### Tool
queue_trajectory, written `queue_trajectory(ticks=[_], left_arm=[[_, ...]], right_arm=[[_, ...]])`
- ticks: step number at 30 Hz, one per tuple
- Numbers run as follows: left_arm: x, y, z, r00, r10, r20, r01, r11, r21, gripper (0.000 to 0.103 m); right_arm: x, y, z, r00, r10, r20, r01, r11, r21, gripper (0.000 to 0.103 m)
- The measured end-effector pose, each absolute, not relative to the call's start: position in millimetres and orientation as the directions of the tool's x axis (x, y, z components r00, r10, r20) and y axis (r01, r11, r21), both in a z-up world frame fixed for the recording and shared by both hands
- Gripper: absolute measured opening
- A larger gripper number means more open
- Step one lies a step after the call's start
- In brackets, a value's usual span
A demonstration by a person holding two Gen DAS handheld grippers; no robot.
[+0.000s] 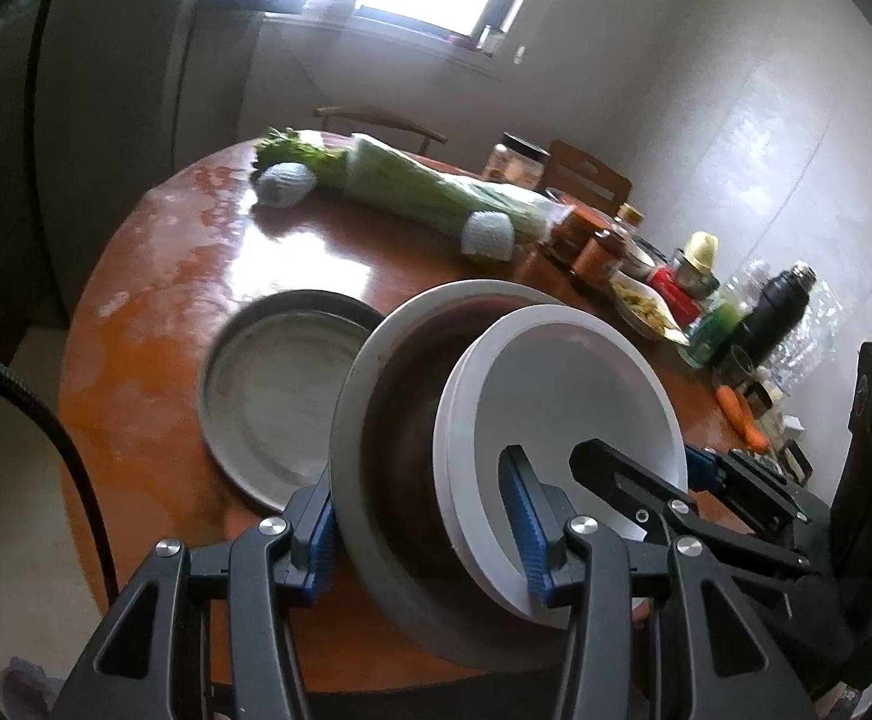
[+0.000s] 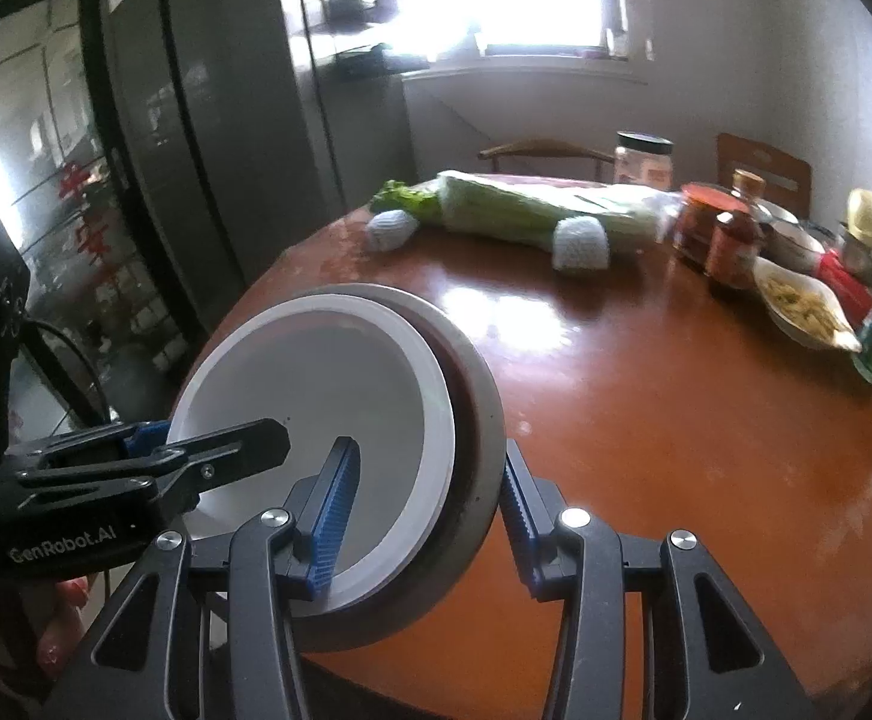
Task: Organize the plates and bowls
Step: 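Carry the nested bowls onto the steel and pink pig plate stack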
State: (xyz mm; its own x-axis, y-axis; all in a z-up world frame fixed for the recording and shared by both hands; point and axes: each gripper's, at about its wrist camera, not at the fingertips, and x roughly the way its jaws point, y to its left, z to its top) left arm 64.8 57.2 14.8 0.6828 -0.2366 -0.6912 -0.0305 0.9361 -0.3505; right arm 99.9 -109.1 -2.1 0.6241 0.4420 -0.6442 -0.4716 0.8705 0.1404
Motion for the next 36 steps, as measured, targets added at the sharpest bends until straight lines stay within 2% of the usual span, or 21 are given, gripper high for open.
queue_trajectory(ticks=[13,36], left_arm=[[77.3,105.3,6.0,0.692,-0.164,-0.703,-0.117,0.935,-0.334,0.048],[104.6,118.8,-15.7,0.669,-0.174,-0.723,-0.123,0.933,-0.339,0.048]], right_arm=[[125.9,-53.7,-5.2,0.587,0.482,-0.651,-0.546,0.829,0.121,0.047],[149.5,-34.3,-25.4,0.56,0.46,-0.688,-0.529,0.838,0.13,0.047]])
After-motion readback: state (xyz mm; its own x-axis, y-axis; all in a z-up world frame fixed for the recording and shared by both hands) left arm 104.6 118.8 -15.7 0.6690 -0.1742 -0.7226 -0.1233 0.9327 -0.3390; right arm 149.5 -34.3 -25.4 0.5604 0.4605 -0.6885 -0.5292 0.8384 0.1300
